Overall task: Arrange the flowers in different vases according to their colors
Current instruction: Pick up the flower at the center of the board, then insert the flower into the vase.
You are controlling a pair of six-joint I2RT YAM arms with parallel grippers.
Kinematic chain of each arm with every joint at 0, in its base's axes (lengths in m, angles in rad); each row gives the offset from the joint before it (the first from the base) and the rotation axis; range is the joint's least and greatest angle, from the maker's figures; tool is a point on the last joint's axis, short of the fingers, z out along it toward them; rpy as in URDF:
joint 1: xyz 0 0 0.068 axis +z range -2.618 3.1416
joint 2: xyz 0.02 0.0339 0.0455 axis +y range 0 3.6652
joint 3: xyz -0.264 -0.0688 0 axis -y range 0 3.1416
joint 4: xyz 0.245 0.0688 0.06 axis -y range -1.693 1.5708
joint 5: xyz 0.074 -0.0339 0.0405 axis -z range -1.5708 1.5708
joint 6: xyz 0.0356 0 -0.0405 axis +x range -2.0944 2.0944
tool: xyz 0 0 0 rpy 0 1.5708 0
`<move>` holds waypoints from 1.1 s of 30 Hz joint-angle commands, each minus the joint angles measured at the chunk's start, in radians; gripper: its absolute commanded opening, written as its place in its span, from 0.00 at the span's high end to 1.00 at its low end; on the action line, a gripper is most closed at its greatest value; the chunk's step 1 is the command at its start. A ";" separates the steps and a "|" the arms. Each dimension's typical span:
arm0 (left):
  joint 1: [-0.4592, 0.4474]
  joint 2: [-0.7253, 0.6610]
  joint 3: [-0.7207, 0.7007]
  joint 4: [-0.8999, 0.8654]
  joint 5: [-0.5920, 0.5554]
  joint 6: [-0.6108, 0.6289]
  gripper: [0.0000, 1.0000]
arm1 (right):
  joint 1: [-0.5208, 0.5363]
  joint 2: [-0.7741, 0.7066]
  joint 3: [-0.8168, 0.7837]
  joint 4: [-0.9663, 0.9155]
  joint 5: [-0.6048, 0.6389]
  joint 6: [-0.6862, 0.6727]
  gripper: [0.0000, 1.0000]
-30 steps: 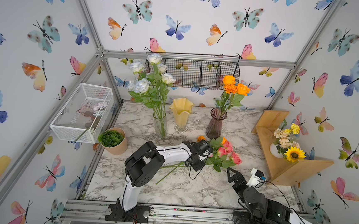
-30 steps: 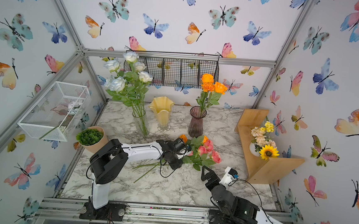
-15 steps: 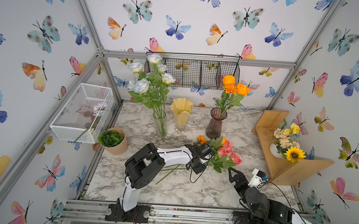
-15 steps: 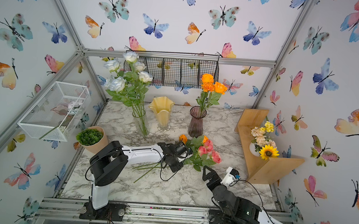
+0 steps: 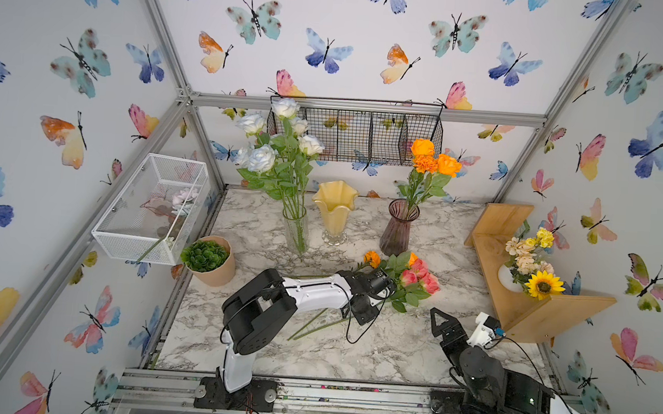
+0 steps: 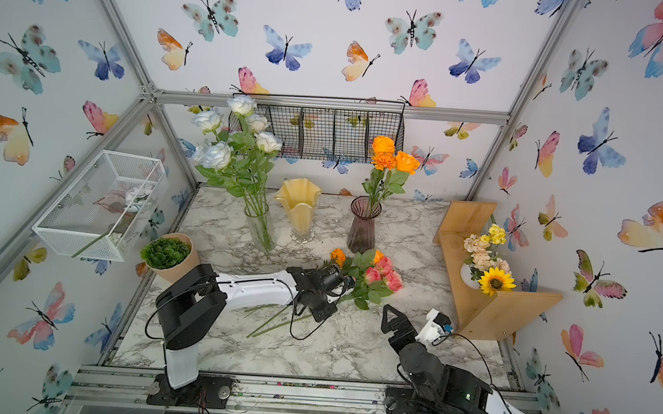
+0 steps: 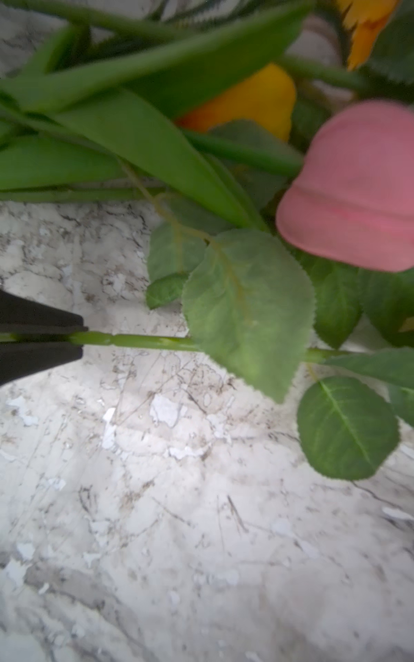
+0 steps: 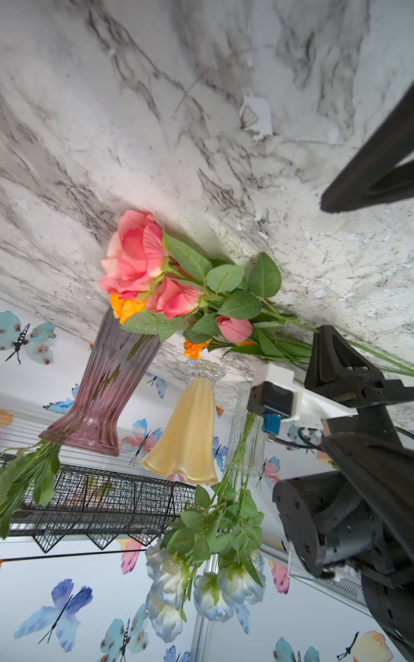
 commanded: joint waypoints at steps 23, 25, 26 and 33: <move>0.056 -0.385 0.070 0.155 -0.174 -0.129 1.00 | 0.003 -0.004 0.110 0.030 0.083 -0.184 0.02; 0.084 -0.405 0.099 0.184 -0.173 -0.140 1.00 | 0.003 0.006 0.109 0.050 0.086 -0.201 0.01; 0.098 -0.413 0.121 0.195 -0.174 -0.145 1.00 | 0.003 0.014 0.109 0.060 0.091 -0.206 0.02; 0.215 -0.457 0.157 0.450 -0.182 -0.183 1.00 | 0.003 0.048 0.086 0.131 0.102 -0.250 0.02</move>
